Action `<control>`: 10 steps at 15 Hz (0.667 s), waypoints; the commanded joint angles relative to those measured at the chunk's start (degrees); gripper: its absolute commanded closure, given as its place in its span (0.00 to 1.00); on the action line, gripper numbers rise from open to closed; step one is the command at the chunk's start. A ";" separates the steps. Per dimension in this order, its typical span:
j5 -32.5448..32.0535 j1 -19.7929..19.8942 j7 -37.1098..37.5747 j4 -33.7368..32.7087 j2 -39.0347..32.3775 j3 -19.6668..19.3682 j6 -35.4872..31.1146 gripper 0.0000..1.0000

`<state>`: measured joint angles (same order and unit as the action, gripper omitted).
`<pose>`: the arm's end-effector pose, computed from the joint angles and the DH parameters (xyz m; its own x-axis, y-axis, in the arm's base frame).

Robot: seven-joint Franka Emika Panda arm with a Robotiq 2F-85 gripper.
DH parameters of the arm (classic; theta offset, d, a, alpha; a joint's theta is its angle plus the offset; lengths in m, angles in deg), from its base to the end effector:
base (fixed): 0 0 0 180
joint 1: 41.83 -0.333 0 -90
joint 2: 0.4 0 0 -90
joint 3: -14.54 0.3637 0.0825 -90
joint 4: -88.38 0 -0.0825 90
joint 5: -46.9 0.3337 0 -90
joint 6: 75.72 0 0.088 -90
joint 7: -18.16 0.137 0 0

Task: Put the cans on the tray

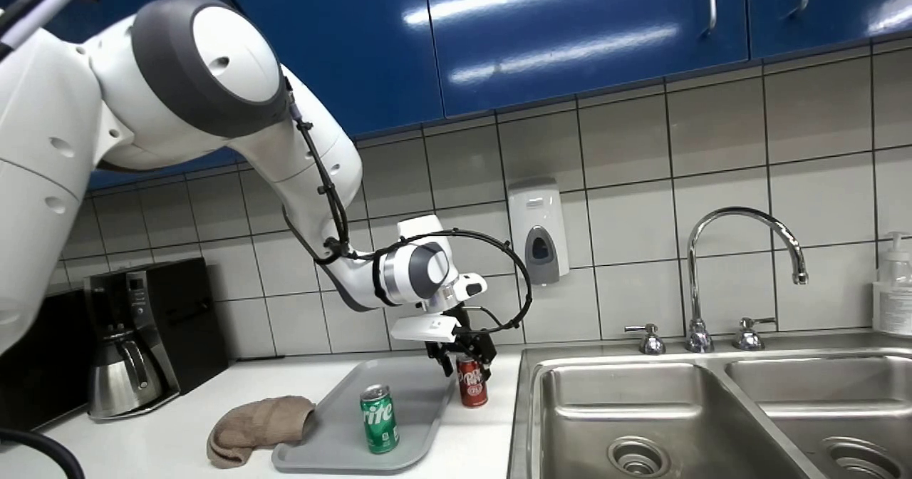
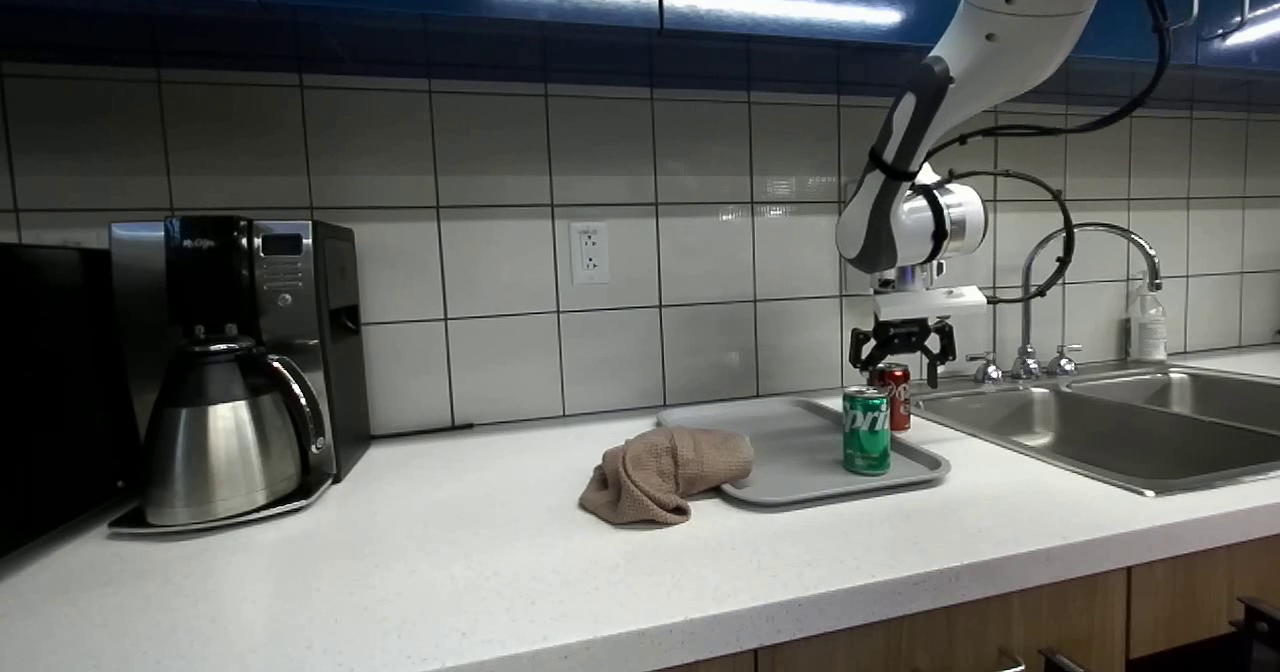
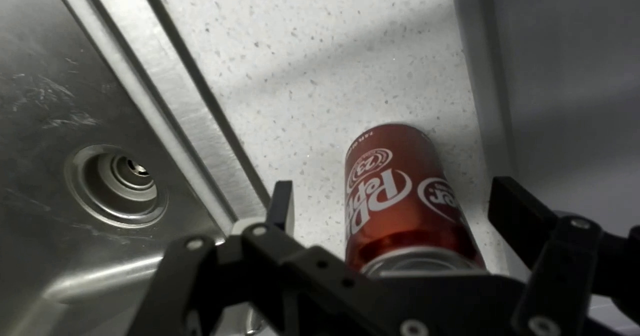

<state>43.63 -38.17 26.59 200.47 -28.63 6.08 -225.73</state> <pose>0.6189 -0.1241 0.2930 0.9448 -0.2725 0.1818 -0.2904 -0.9535 0.0802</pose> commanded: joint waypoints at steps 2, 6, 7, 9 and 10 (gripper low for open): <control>2.64 2.32 -3.54 -6.69 -4.57 2.04 2.79 0.00; 2.80 2.62 -3.78 -9.25 -6.50 1.94 2.98 0.00; 2.72 2.66 -3.78 -9.69 -6.80 1.87 3.01 0.00; 2.62 2.75 -3.85 -10.26 -7.10 1.81 3.11 0.00; 2.68 2.89 -4.00 -10.52 -7.22 1.88 3.20 0.00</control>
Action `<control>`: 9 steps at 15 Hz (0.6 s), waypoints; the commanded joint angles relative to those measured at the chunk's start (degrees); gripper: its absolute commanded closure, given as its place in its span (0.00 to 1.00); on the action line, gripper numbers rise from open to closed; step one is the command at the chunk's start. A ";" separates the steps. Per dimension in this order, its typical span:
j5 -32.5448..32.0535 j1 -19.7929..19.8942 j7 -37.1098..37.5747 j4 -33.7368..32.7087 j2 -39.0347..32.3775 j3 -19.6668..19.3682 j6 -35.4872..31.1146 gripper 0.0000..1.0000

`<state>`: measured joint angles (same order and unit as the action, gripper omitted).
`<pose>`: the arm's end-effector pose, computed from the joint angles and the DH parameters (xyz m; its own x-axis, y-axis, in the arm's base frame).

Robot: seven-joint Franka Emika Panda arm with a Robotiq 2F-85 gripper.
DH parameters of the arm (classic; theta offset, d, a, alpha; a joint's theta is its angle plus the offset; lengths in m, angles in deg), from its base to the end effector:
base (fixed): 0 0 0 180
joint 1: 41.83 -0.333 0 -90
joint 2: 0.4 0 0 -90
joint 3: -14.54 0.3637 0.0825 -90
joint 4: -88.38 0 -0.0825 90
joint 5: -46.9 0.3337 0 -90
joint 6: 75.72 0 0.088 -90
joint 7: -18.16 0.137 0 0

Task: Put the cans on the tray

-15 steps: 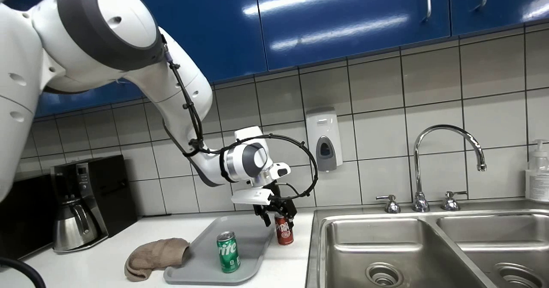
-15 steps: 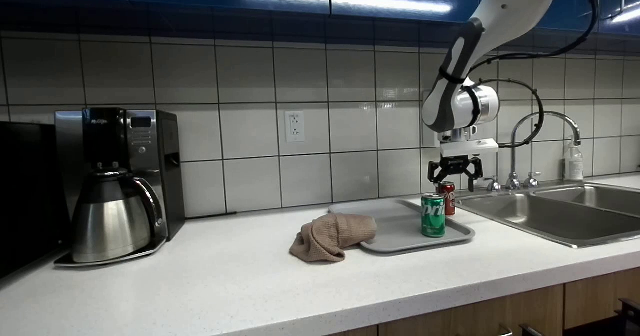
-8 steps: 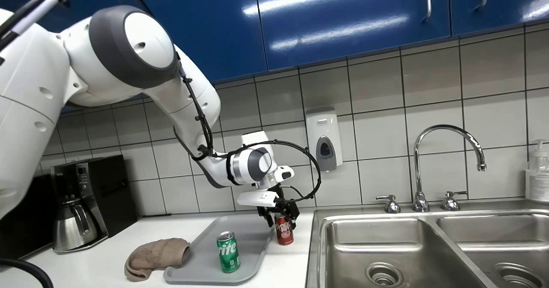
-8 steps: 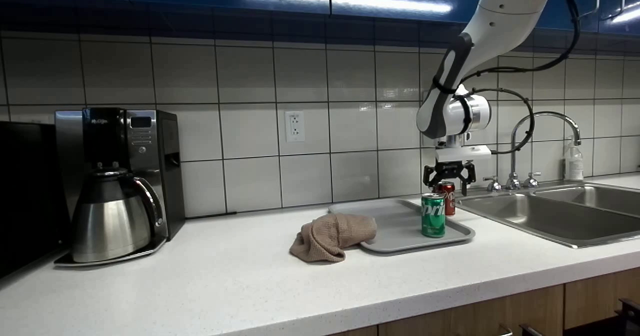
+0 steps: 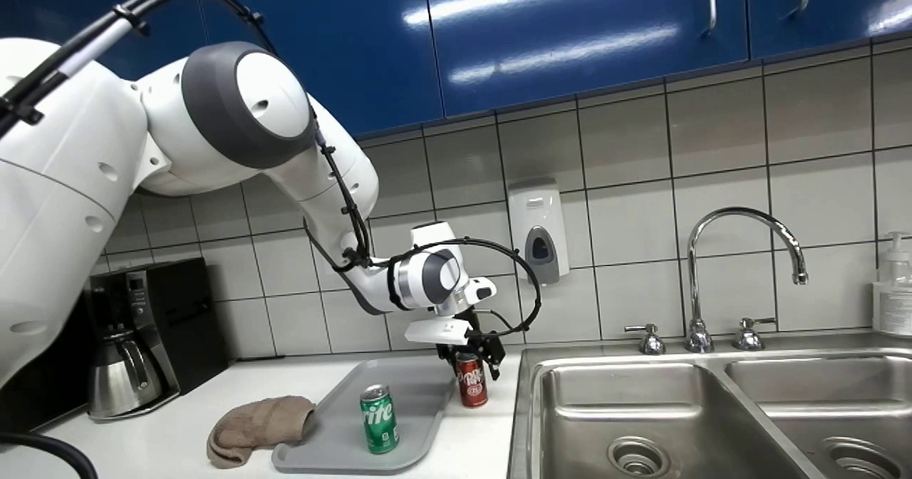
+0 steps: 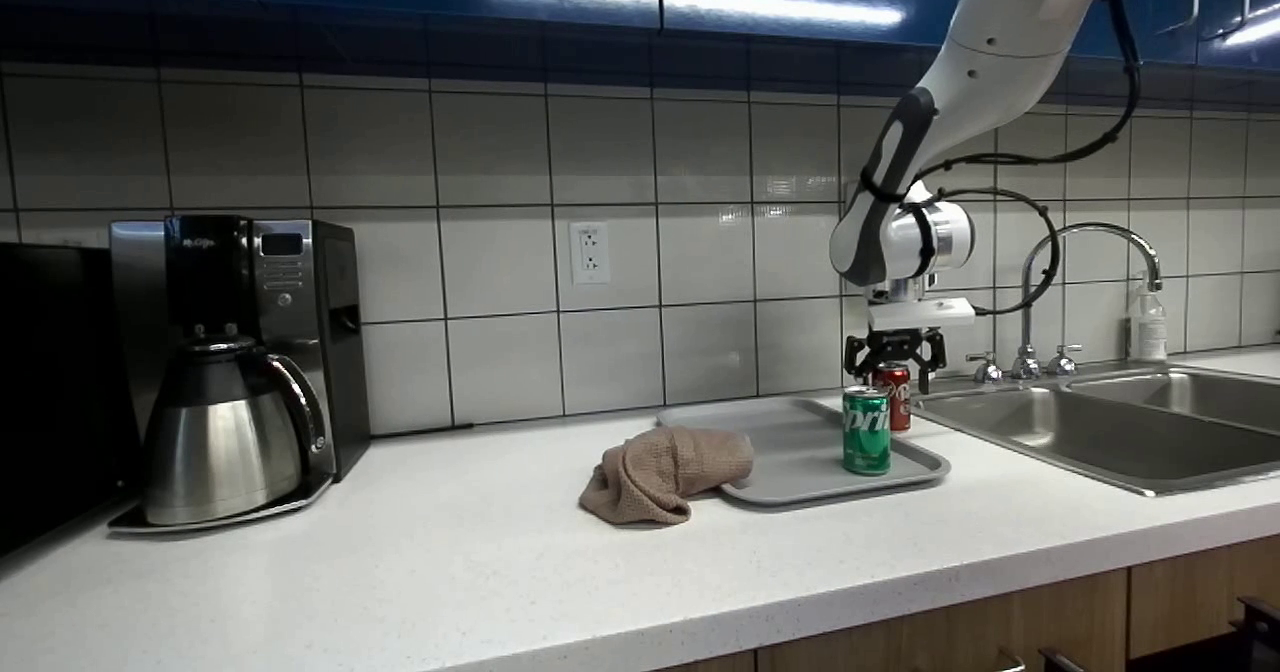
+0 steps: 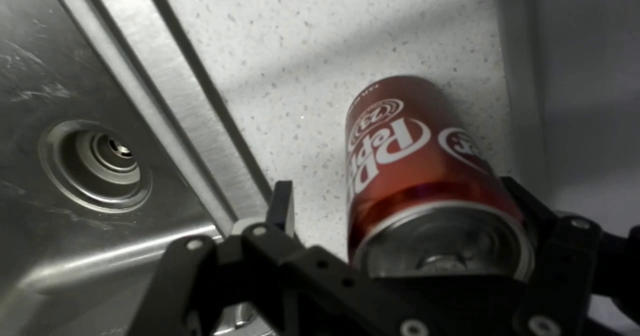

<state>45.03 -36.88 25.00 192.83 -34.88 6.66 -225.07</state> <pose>0.6527 -0.1369 0.2730 0.9436 -0.2693 0.1927 -0.2880 -0.9545 0.0767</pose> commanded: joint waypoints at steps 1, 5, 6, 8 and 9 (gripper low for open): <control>1.31 1.68 -2.57 -2.99 -1.01 1.35 2.57 0.00; 1.76 2.12 -3.68 -2.78 -0.49 1.95 2.79 0.00; 1.99 2.24 -4.05 -2.66 -0.35 2.18 2.79 0.00; 2.66 2.58 -4.79 -2.54 -0.14 2.74 3.20 0.00; 3.17 2.95 -5.44 -2.52 -0.05 3.25 3.49 0.00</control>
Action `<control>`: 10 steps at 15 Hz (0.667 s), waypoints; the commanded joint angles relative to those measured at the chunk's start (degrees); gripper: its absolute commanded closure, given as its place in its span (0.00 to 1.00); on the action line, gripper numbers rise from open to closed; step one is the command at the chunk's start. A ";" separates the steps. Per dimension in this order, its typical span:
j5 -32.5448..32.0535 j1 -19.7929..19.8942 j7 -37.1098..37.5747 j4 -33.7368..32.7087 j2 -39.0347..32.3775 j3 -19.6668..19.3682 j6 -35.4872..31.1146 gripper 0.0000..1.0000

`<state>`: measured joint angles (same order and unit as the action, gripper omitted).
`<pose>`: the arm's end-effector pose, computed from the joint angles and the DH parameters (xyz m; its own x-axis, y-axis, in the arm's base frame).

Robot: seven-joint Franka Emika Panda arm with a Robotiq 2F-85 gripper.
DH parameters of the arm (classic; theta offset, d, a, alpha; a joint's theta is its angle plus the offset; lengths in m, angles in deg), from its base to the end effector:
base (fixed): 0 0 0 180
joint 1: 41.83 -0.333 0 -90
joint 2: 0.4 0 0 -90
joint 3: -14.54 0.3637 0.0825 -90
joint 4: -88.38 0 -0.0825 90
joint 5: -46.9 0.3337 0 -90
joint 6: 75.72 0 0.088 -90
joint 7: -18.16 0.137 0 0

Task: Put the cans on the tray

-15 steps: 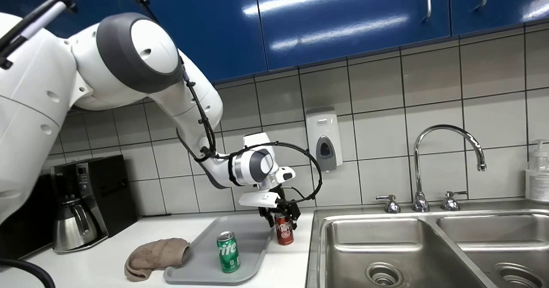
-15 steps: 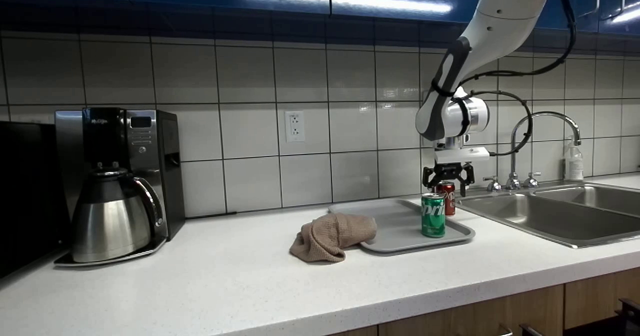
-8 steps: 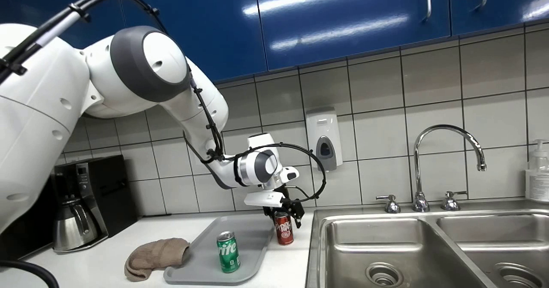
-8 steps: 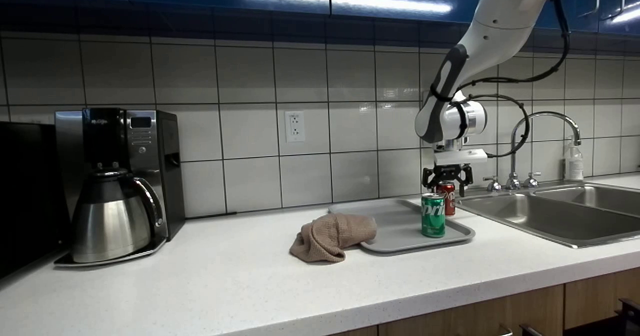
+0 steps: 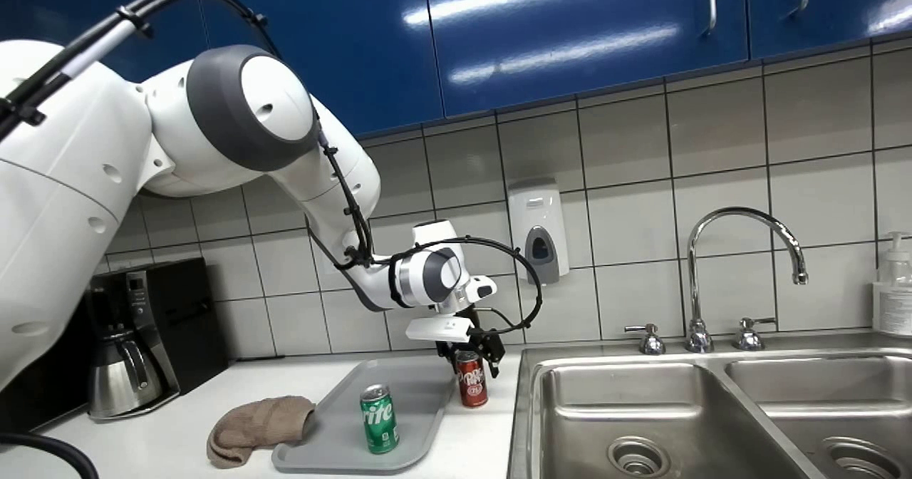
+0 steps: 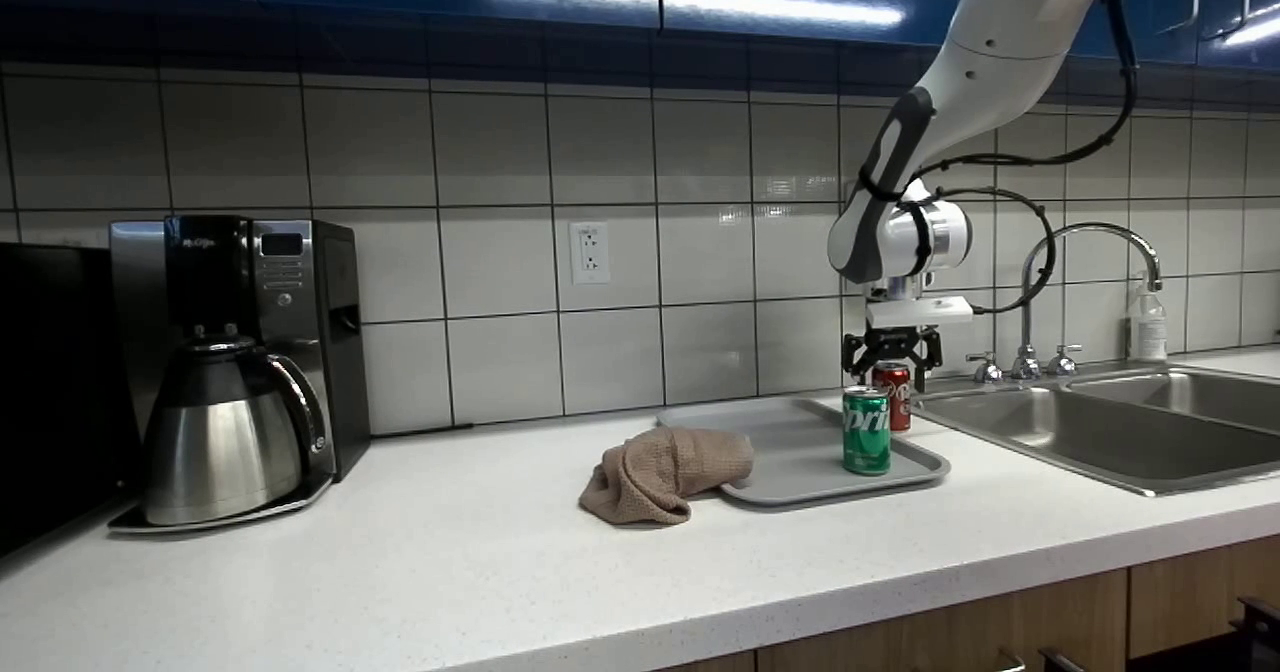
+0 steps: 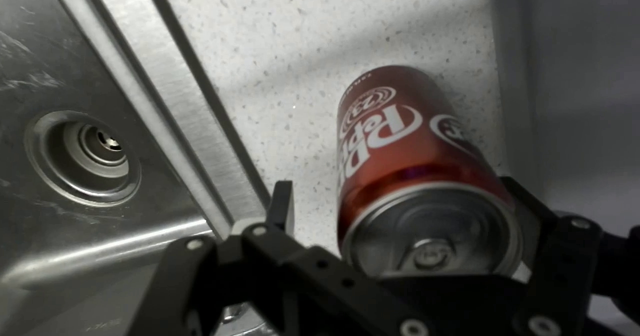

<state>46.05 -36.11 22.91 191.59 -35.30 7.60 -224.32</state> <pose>0.6576 -0.1369 0.2745 0.9494 -0.2501 0.1900 -0.2661 -0.9618 0.0635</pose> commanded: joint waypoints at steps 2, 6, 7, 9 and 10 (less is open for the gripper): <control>2.51 2.23 -3.64 -1.12 0.54 2.39 2.98 0.00; 2.81 2.33 -3.99 -0.99 0.78 2.40 3.37 0.00; 2.78 2.31 -3.91 -1.08 0.66 2.35 3.52 0.06; 2.68 2.20 -3.54 -1.08 0.66 2.12 3.81 0.30; 2.60 2.13 -3.20 -1.22 0.60 1.90 4.32 0.32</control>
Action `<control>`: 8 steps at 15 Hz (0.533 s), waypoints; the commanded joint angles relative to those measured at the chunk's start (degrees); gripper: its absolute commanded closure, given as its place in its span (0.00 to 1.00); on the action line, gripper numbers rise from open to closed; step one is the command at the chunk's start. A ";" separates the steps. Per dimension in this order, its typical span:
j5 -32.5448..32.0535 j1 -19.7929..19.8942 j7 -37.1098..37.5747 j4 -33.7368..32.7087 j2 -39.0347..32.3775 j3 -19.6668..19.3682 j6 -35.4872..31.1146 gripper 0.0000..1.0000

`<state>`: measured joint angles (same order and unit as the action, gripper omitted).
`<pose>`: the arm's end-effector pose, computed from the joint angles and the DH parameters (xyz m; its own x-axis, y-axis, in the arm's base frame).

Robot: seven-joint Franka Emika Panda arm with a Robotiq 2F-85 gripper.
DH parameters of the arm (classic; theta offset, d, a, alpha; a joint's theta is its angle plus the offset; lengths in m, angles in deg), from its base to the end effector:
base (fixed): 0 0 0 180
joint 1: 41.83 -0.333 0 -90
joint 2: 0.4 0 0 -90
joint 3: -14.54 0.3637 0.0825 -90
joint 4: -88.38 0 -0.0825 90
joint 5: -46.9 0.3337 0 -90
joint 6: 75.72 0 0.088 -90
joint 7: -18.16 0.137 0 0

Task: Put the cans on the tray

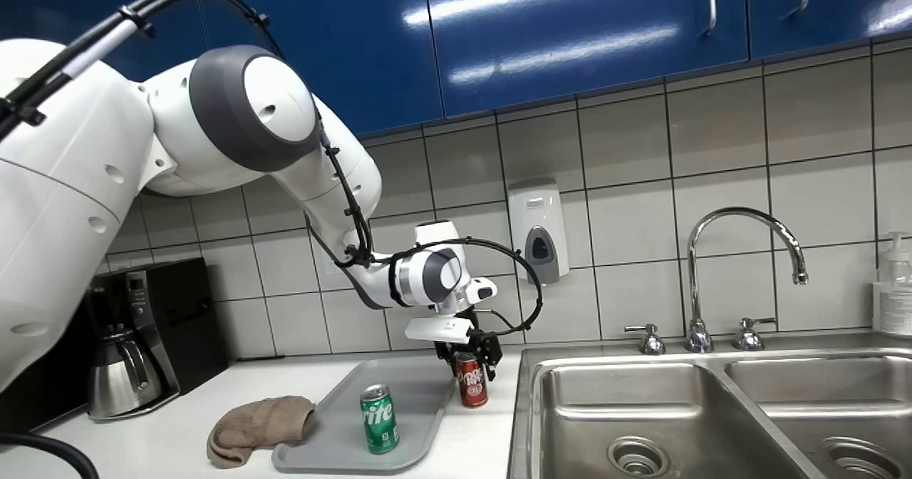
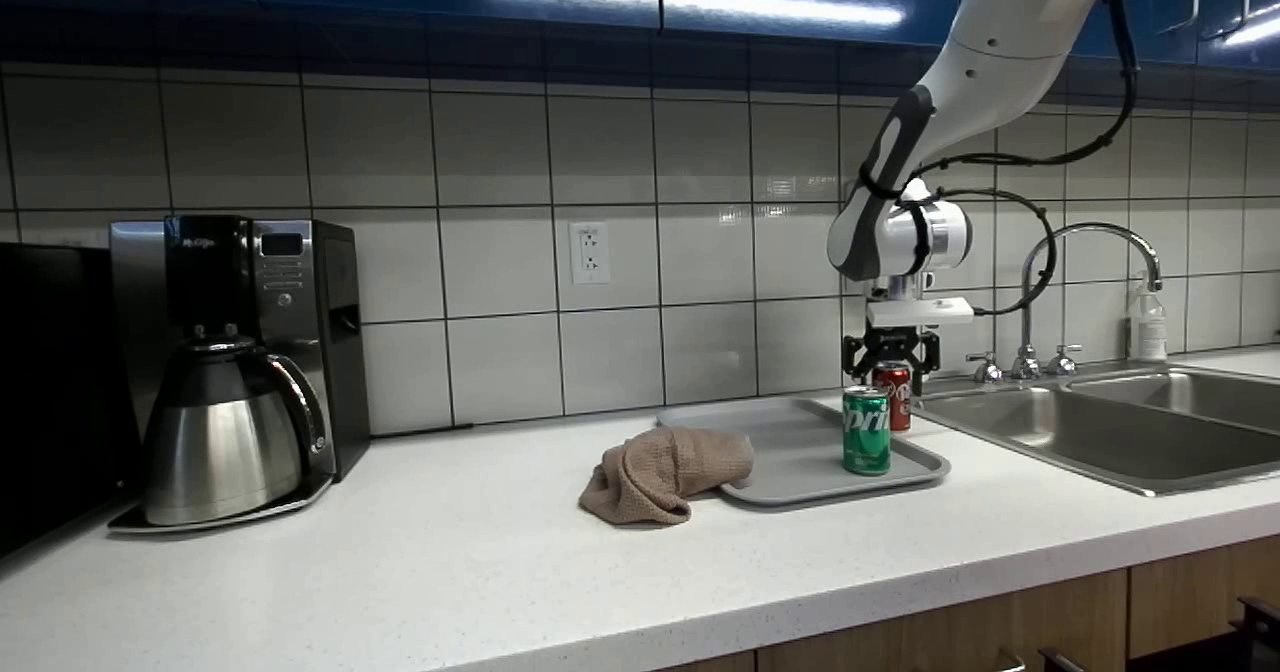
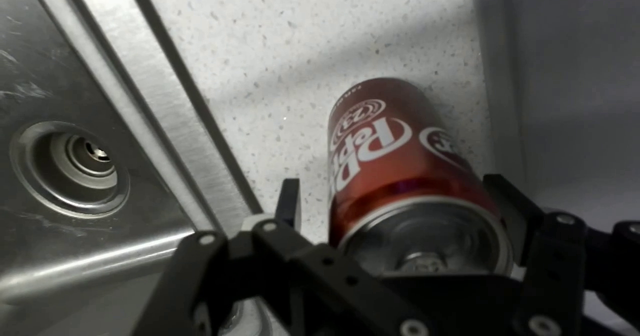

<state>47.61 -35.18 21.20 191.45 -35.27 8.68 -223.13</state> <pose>0.6558 -0.1366 0.2728 0.9538 -0.2481 0.1697 -0.2584 -0.9652 0.0411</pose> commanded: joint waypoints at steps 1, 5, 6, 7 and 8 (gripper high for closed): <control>1.12 1.30 -1.48 -1.20 0.54 0.80 3.65 0.40; 1.14 1.46 -1.12 -2.02 0.43 0.51 5.80 0.59; 1.16 1.55 -1.17 -2.14 0.42 0.52 6.19 0.59; 0.94 1.48 -1.06 -2.30 0.52 0.38 6.61 0.59; 0.87 1.49 -1.06 -2.39 0.67 0.36 6.91 0.59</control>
<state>47.68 -34.56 21.20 190.43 -35.16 8.65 -219.50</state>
